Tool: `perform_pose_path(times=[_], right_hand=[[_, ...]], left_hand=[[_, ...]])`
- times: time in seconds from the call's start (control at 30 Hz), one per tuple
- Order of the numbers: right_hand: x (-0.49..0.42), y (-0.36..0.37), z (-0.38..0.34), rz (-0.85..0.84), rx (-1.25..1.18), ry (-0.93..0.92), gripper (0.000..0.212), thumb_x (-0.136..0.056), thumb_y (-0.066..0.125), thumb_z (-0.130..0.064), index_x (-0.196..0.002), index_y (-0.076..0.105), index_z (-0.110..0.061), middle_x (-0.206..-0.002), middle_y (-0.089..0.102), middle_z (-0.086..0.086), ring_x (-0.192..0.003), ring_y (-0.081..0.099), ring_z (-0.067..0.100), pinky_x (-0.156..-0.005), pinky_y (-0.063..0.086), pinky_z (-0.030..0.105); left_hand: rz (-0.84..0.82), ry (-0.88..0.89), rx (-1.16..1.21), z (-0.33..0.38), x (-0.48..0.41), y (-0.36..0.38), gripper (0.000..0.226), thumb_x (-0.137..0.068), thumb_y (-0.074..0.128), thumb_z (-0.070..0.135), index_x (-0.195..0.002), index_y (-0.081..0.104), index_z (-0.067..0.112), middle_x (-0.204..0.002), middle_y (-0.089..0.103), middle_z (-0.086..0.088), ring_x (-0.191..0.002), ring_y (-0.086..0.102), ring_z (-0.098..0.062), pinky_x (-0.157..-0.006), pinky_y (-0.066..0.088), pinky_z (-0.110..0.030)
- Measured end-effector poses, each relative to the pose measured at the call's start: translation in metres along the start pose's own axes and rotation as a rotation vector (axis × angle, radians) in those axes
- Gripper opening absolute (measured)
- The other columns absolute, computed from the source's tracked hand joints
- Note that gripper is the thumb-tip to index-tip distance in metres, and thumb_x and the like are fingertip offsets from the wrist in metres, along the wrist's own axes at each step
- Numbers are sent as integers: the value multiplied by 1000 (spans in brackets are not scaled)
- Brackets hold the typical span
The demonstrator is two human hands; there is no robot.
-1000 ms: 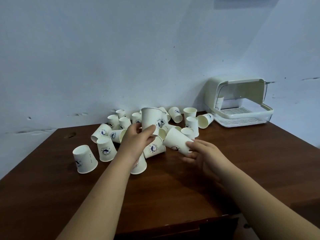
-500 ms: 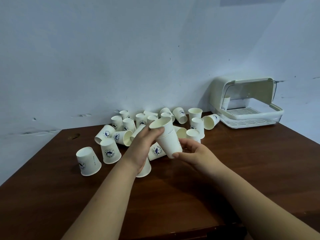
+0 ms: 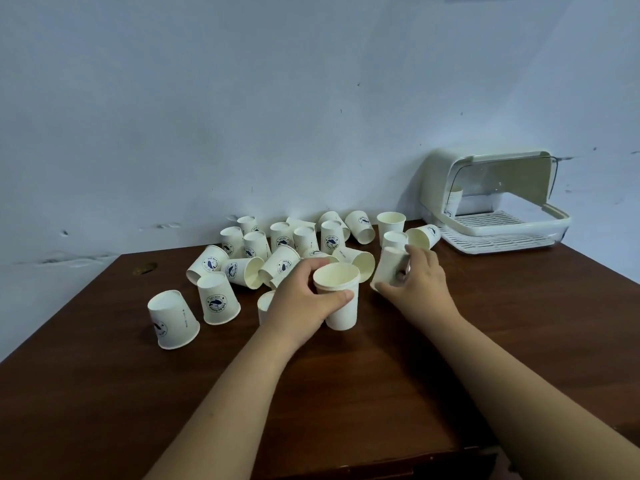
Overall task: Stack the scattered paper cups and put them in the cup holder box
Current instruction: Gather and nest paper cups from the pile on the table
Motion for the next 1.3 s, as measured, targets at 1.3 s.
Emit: perform_pose_path(times=[1.3], right_hand=[[8, -4, -60, -262, -512, 94, 27, -99, 69, -41, -122, 68, -26, -113, 74, -9, -105, 69, 7, -80, 48, 29]], left_hand=[[130, 150, -119, -15, 25, 24, 89, -76, 91, 44, -153, 46, 45, -141, 64, 23, -131, 61, 3, -110, 52, -26]])
Point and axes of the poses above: each hand's wrist, its own x-axis away from the middle knuckle, its own y-axis out of the palm, z = x × y, the point moved 7 cm from there along -x, towards the middle knuckle
